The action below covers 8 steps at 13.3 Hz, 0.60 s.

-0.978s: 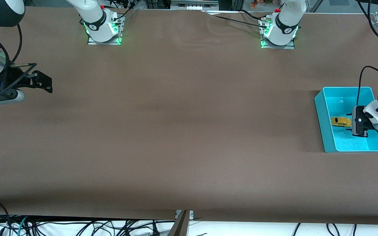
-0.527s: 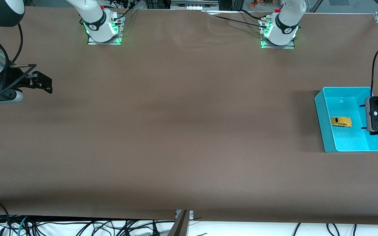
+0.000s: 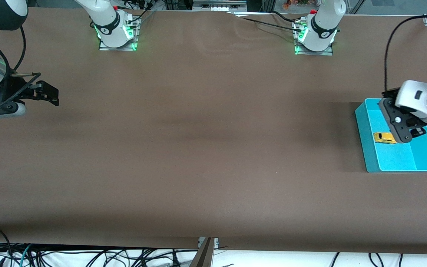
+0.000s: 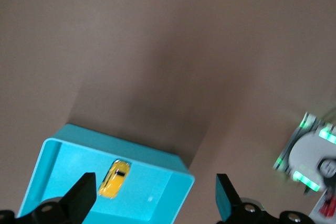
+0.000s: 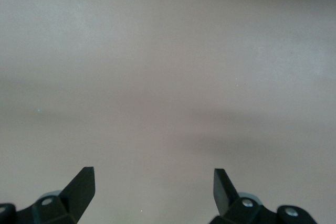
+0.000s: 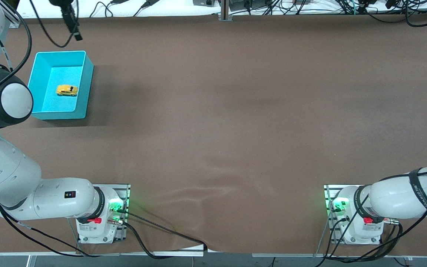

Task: Wind and store yellow beetle car

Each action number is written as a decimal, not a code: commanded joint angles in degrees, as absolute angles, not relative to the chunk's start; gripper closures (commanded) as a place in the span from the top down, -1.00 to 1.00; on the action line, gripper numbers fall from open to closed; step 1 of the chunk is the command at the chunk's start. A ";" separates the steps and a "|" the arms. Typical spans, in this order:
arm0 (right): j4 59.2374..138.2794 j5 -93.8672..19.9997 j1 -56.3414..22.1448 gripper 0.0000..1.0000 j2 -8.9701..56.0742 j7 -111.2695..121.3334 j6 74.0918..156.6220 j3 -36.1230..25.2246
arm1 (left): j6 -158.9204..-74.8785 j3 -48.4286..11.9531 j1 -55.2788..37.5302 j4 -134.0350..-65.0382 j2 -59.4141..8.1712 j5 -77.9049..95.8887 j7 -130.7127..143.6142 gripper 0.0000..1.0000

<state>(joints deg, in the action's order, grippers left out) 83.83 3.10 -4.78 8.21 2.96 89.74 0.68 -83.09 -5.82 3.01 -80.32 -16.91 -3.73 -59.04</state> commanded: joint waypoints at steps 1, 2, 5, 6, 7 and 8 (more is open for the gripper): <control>83.76 3.34 -4.83 1.00 7.91 2.37 89.91 0.70 | -81.30 -3.87 -4.36 -77.78 -15.23 -2.72 -45.77 1.00; 83.76 3.34 -4.83 1.00 7.91 2.37 89.91 0.70 | -81.30 -3.87 -5.79 -77.87 -14.16 -2.72 -37.79 1.00; 83.76 3.34 -4.83 1.00 8.26 2.55 89.91 0.70 | -85.15 -3.96 -6.68 -84.96 -6.88 -2.02 -14.92 1.00; 83.76 3.34 -4.83 1.00 8.26 2.64 89.91 0.70 | -85.51 -3.96 -6.42 -86.90 -4.68 -2.02 -9.55 1.00; 83.76 3.34 -4.83 1.00 8.26 2.72 89.91 0.70 | -86.56 -3.96 -5.89 -89.27 -2.14 -1.93 -5.14 1.00; 83.76 3.34 -4.83 1.00 8.26 2.72 89.91 0.70 | -87.62 -3.96 -4.24 -93.47 1.89 -1.15 -0.66 1.00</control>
<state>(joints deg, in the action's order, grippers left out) 83.84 3.10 -4.77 8.40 2.96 89.74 0.68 -84.22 -4.44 -6.28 -84.13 -6.29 -3.06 -7.93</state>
